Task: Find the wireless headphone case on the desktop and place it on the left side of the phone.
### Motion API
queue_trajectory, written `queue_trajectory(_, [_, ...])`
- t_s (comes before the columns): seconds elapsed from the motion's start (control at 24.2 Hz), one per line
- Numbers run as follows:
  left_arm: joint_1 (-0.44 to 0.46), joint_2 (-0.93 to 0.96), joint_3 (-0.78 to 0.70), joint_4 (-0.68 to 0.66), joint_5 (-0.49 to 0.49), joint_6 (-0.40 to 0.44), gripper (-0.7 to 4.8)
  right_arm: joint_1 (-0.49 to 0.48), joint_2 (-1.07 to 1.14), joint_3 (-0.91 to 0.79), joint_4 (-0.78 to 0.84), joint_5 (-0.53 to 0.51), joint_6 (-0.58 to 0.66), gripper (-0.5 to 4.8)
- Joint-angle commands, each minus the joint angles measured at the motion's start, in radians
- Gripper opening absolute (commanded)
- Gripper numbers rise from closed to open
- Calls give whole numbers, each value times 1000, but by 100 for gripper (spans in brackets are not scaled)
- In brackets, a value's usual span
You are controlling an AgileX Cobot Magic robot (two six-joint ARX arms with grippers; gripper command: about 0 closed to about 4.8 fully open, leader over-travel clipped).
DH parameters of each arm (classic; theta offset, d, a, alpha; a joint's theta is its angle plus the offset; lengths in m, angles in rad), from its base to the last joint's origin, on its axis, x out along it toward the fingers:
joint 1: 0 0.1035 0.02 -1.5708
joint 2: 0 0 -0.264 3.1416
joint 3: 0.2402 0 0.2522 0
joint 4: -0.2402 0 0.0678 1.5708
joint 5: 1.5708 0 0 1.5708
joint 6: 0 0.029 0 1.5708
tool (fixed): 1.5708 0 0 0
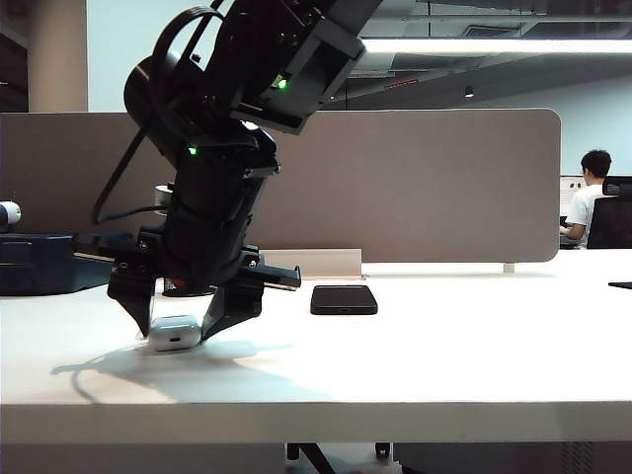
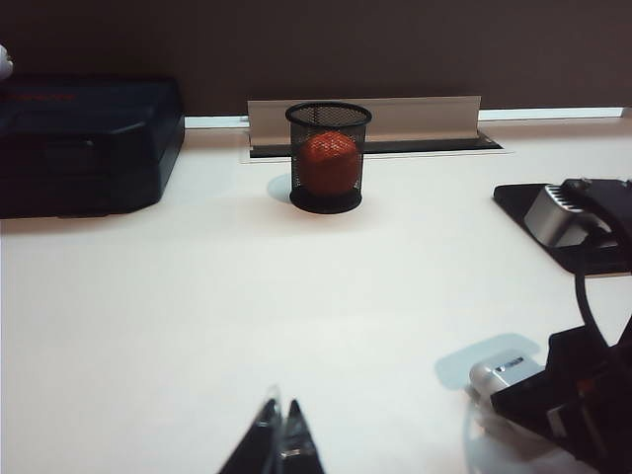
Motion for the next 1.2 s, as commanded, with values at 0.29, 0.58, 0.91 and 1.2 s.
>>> queue_trajectory(0.29, [2, 1, 2, 6, 0, 0, -5, -11, 14, -15, -84, -13, 8, 209])
queue_trajectory(0.58, [2, 1, 2, 6, 0, 0, -5, -55, -27, -15, -81, -11, -7, 209])
queue_trajectory(0.91, [2, 1, 2, 6, 0, 0, -5, -95, -79, -13, -47, -9, -78, 209])
queue_trajectory(1.2, [2, 1, 2, 6, 0, 0, -5, -138, -85, 117, -84, -16, -171, 210])
